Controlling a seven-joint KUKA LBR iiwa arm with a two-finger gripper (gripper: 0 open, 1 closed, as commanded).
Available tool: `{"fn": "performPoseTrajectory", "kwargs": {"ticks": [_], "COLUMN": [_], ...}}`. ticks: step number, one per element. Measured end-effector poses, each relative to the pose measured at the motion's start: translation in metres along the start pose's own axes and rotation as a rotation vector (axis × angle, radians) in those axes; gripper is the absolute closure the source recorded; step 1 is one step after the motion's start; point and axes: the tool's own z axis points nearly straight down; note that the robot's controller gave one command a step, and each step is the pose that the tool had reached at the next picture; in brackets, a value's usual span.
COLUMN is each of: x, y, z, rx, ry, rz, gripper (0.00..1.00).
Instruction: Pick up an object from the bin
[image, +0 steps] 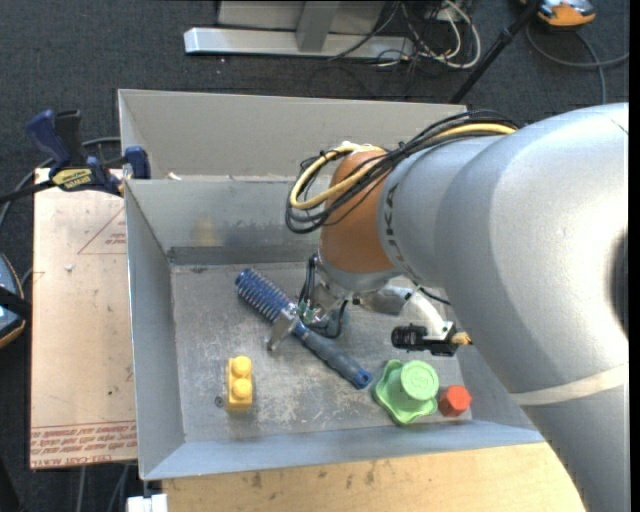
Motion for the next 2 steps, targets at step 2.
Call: {"fn": "performPoseTrajectory", "kwargs": {"ticks": [2], "x": [-0.001], "y": [0.004], "z": [-0.067], "rx": [-0.002], "ry": [-0.002], "rz": [-0.004], "gripper": [1.0]}}
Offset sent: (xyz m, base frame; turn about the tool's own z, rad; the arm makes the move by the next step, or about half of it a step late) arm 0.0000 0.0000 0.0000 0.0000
